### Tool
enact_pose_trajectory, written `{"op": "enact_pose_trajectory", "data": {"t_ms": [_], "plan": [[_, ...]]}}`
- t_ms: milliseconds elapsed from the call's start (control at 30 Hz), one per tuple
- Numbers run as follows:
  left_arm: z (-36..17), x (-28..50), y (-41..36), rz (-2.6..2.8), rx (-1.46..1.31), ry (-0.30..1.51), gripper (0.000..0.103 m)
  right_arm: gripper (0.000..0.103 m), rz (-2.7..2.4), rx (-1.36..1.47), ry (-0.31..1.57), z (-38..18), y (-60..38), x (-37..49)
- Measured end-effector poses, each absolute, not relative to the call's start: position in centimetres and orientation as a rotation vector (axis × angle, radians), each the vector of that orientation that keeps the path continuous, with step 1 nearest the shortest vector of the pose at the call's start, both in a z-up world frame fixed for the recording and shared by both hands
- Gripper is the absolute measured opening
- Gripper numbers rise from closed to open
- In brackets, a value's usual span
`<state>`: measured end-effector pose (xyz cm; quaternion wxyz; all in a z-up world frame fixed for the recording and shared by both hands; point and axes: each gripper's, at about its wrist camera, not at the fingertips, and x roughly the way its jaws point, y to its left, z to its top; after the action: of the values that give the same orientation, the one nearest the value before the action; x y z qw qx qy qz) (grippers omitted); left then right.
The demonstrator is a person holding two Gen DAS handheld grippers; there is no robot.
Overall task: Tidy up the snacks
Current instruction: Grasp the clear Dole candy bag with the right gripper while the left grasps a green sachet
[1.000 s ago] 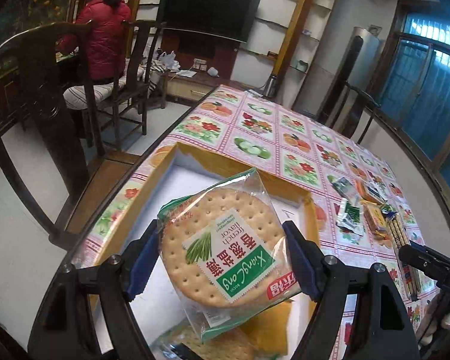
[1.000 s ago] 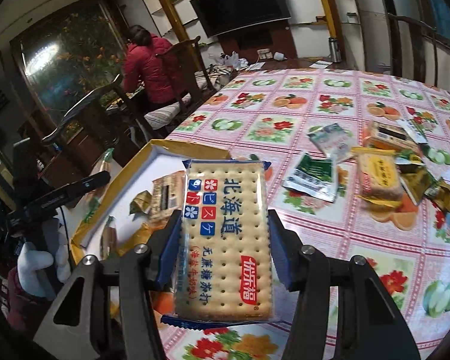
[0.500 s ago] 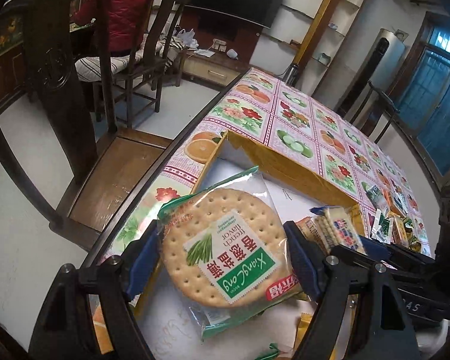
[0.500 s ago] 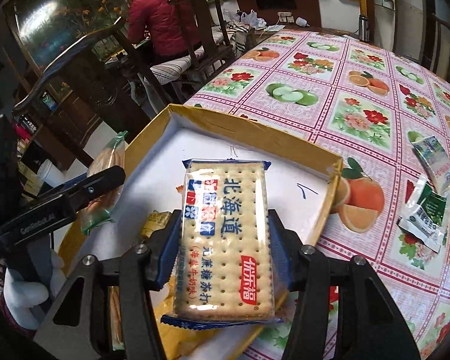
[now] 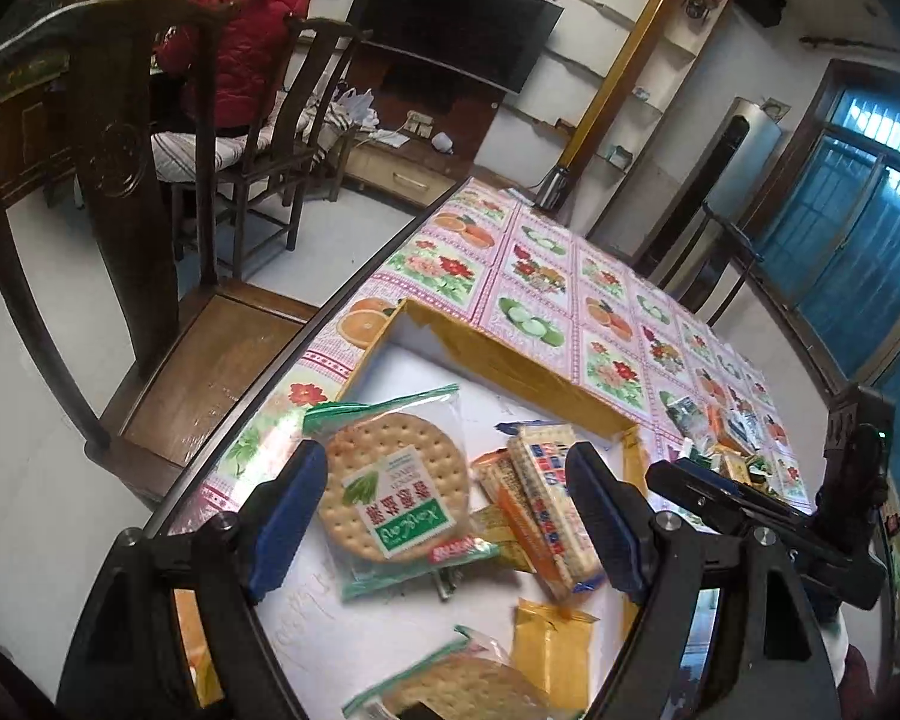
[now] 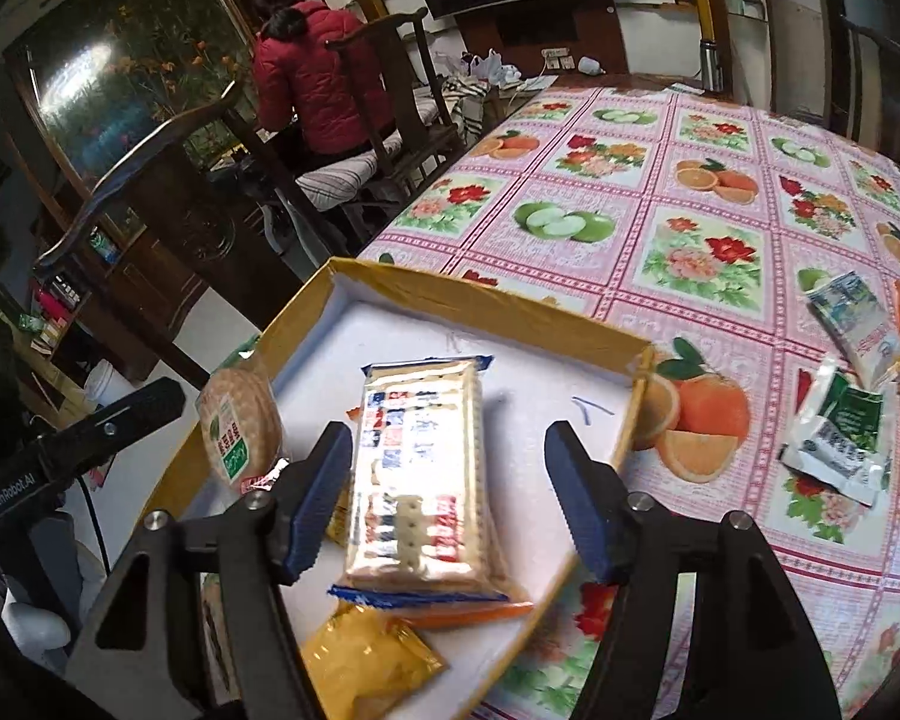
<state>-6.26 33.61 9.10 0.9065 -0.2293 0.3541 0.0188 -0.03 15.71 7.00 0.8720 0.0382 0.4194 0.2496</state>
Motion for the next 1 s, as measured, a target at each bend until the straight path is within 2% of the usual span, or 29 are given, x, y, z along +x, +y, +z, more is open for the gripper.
{"op": "enact_pose_trajectory", "data": {"t_ms": [167,400,667,867,1000], "plan": [[11.3,-10.3,29.6,-0.113,-0.516,0.668,0.085,0.069,0.391,0.078,0.813,9.0,8.2,-0.2],[10.1,-12.7,23.8,-0.21,-0.529,0.662,0.085,0.07,0.19,0.115,0.846,8.2,-0.7,3.2],[9.2,-13.9,21.9,-0.226,-0.508,0.679,0.085,0.07,0.094,-0.003,0.842,6.5,0.2,8.2],[9.3,-15.3,21.4,-0.245,-0.481,0.663,0.085,0.07,0.003,-0.046,0.938,4.3,0.6,14.9],[9.1,-15.1,21.2,-0.244,-0.455,0.656,0.085,0.07,-0.039,-0.034,1.002,2.4,0.2,16.5]]}}
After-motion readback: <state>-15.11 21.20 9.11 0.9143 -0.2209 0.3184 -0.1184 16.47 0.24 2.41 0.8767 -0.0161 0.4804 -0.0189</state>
